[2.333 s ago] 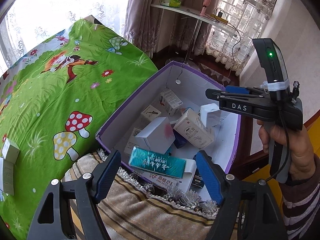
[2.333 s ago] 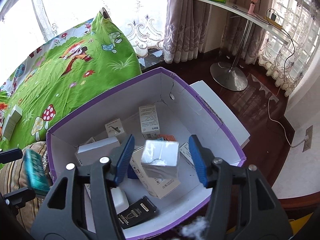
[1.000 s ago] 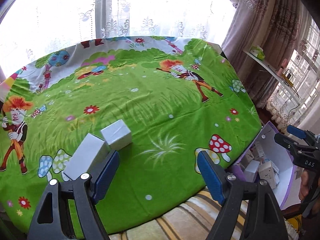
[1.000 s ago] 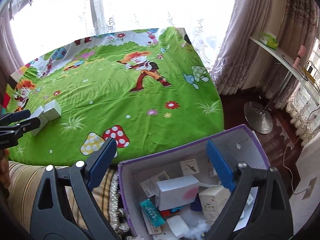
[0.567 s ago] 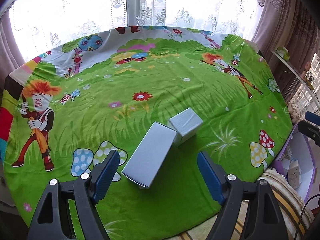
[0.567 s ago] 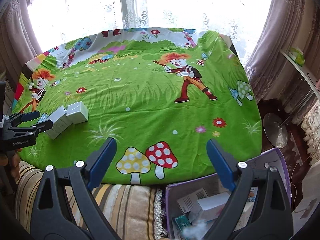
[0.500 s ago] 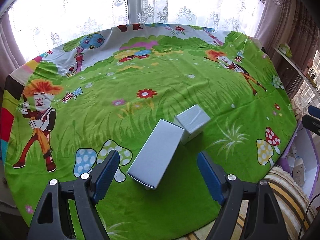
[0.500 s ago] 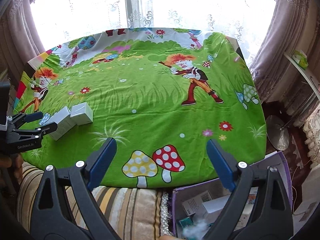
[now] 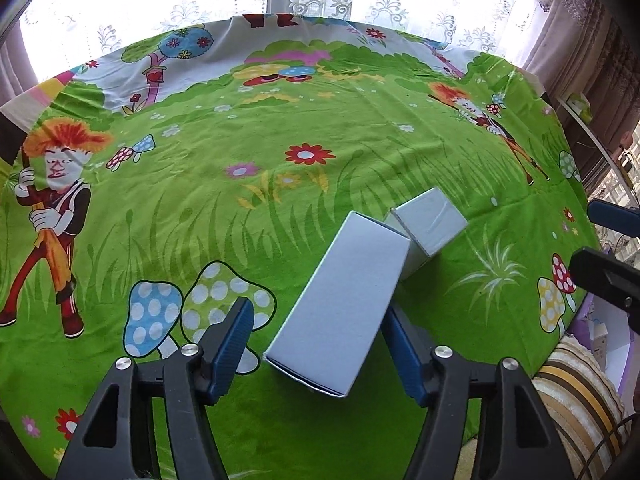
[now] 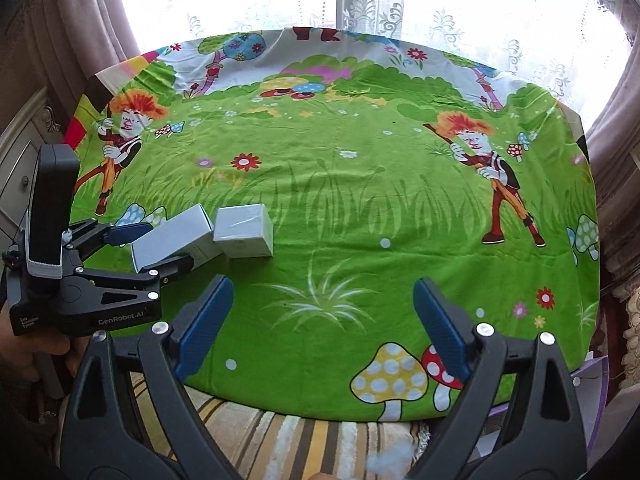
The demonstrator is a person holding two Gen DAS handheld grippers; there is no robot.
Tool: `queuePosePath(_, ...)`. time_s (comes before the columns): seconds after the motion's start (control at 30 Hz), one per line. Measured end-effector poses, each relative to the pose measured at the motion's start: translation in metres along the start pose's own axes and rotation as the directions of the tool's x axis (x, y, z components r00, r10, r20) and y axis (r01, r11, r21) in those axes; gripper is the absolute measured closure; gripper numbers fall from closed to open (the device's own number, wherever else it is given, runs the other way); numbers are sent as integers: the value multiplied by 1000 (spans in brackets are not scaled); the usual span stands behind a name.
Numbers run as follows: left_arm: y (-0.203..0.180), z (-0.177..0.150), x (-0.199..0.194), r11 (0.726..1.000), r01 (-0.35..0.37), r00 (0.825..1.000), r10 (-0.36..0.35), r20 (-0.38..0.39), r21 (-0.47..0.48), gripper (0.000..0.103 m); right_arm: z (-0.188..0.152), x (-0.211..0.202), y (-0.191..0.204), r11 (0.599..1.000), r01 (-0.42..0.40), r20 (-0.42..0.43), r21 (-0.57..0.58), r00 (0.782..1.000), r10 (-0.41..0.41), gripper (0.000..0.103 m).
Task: Organize rigid objects
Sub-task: 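Grasp the long white box with the left tool while the right grasps the small white box, then carry both white boxes over the purple box with both tools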
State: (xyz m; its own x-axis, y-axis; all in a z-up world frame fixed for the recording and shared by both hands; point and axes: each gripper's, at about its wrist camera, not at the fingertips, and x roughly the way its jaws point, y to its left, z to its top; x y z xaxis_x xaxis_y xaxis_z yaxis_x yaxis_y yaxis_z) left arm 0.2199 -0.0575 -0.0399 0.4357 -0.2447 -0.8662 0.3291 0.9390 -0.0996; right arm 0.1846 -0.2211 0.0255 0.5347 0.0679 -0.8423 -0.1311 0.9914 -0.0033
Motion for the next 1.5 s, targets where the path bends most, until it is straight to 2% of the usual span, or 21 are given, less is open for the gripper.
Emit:
queuePosePath(0.07, 3, 0, 1, 1000, 17, 1000, -17, -1, -11, 50, 3, 7, 10, 1000, -8, -7, -17, 1000, 7, 10)
queuePosePath(0.23, 16, -3, 2, 996, 5, 1000, -5, 2, -92, 63, 8, 25, 30, 999, -31, -27, -44, 999, 29, 10)
queuePosePath(0.4, 32, -7, -2, 984, 13, 1000, -9, 23, -178, 63, 13, 45, 42, 998, -39, -50, -53, 998, 36, 10)
queuePosePath(0.67, 37, -9, -6, 975, 1, 999, 11, 51, -222, 64, 21, 71, 53, 998, -41, -64, -51, 997, 37, 15)
queuePosePath(0.77, 36, -9, -7, 975, 5, 998, 9, 59, -224, 64, 23, 83, 53, 998, -51, -78, -38, 996, 48, 30)
queuePosePath(0.83, 36, -10, -8, 974, 6, 998, 8, 64, -225, 64, 22, 90, 54, 998, -61, -91, -31, 994, 58, 47)
queuePosePath(0.9, 36, -10, -9, 974, 7, 998, 9, 70, -227, 64, 20, 94, 54, 998, -58, -96, -34, 994, 54, 54)
queuePosePath(1.23, 25, -10, -23, 976, 4, 995, 18, 98, -218, 64, 17, 76, 46, 1000, -25, -63, -19, 998, 24, 54)
queuePosePath(1.5, -7, -13, -46, 983, 49, 992, -28, 120, -179, 64, 6, 40, 24, 1000, 3, -23, 16, 1000, -3, 54)
